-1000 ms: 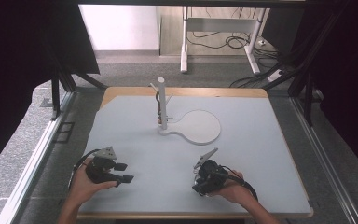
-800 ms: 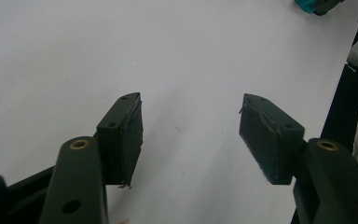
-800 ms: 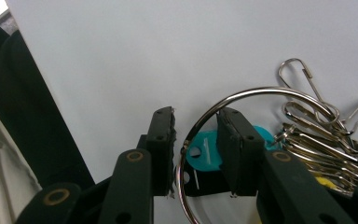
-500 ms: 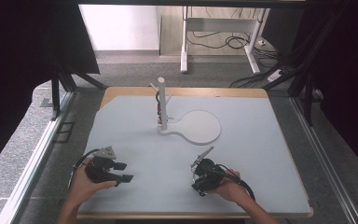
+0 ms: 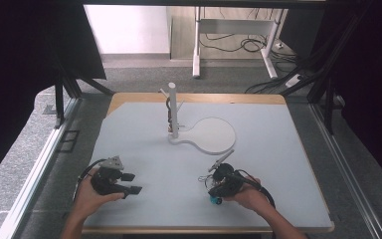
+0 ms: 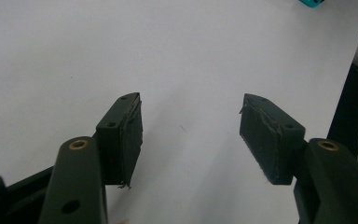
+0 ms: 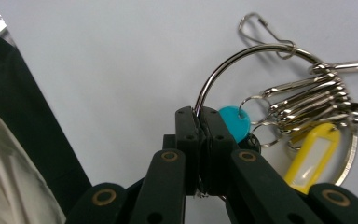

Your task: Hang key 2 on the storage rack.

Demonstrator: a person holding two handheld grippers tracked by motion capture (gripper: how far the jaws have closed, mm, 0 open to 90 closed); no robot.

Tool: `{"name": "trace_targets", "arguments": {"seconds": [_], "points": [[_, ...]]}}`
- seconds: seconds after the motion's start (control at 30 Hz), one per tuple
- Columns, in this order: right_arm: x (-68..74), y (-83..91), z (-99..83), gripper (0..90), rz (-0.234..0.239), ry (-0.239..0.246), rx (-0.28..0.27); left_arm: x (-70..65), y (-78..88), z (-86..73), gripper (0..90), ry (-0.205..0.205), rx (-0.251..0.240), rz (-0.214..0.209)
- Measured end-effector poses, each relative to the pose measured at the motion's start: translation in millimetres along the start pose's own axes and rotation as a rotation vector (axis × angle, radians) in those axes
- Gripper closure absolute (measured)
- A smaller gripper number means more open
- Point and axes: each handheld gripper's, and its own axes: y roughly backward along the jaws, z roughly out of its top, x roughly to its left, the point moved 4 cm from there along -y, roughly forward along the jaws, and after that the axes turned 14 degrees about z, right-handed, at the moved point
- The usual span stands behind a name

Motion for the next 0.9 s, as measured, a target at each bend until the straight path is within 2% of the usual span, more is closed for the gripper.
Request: {"name": "trace_targets", "arguments": {"seconds": [0.13,0.27,0.3,0.4,0.57,0.63,0.73,0.87,0.9], "points": [[-0.8,10.0,3.6,88.2,0.018,-0.003,-0.017,0.2,-0.3,-0.1,39.5,-0.001,0.002,0.001],[-2.9,26.1,10.9,88.3,0.06,-0.004,0.011,-1.2,-2.1,0.3,39.5,0.012,-0.007,-0.003],[-3.6,29.1,12.6,88.2,0.064,-0.006,0.015,-0.5,-2.0,0.2,39.5,-0.002,0.0,-0.004],[-5.8,35.0,15.8,88.2,0.071,-0.009,0.024,-0.5,-2.3,0.2,39.5,-0.002,0.004,-0.004],[-13.1,50.0,26.4,88.0,0.095,-0.023,0.023,-1.4,-3.7,0.2,39.5,0.017,-0.004,-0.003],[-15.1,54.2,29.8,88.0,0.094,-0.026,0.025,0.1,-3.4,-0.4,39.5,0.003,0.006,-0.004],[-16.8,58.1,33.1,88.0,0.094,-0.026,0.025,0.2,-3.6,-0.4,39.5,0.007,0.004,-0.003],[-21.6,69.2,40.6,87.9,0.089,-0.036,0.019,0.7,-4.0,-0.3,39.6,0.003,0.002,-0.006],[-24.3,76.5,45.2,87.9,0.09,-0.047,0.007,0.7,-4.3,-0.3,39.6,0.001,0.002,-0.008]]}}
